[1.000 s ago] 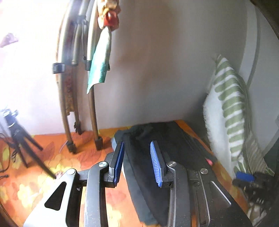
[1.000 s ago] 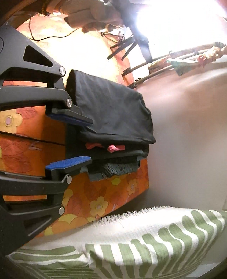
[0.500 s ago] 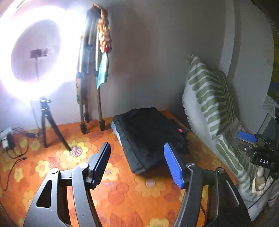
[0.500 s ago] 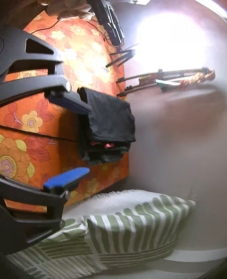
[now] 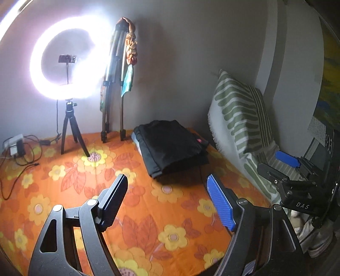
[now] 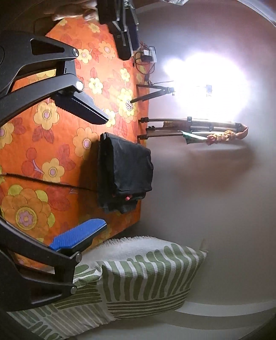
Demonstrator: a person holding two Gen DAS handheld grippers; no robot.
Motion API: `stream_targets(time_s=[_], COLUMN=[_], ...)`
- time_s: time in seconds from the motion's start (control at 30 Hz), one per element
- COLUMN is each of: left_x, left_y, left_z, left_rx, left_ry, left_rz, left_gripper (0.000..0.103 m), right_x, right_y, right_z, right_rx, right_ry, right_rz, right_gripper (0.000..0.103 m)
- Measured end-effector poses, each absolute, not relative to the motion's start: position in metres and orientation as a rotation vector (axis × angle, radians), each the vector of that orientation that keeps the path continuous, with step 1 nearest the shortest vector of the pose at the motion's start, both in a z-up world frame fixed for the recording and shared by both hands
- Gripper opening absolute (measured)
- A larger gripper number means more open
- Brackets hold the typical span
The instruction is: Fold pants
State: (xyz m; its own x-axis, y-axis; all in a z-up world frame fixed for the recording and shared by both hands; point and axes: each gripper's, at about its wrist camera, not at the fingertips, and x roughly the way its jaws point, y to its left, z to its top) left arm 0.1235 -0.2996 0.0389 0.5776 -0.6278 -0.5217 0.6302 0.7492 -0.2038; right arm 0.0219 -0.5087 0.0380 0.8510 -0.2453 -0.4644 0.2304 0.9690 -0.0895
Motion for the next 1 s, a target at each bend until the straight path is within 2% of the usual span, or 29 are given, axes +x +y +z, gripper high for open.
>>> stream_targets(time_s=[0.3, 0.53, 1.0], left_x=[0.088, 0.073, 0.07], left_y=[-0.294, -0.291, -0.275], left_z=[0.029, 0.021, 0.008], left_rx=[0.053, 0.089, 0.069], left_ry=[0.596, 0.578, 0.6], left_rz=[-0.666, -0.601, -0.516], left_gripper=[0.081, 0.082, 0.082], right_x=[0.013, 0.016, 0.017], right_y=[-0.495, -0.492, -0.511], right_z=[0.014, -0.011, -0.023], right_rx=[0.086, 0.139, 0.189], right_ry=[0.49, 0.519, 0.496], right_rz=[-0.217, -0.227, -0.293], right_gripper=[0.1, 0.1, 0.1])
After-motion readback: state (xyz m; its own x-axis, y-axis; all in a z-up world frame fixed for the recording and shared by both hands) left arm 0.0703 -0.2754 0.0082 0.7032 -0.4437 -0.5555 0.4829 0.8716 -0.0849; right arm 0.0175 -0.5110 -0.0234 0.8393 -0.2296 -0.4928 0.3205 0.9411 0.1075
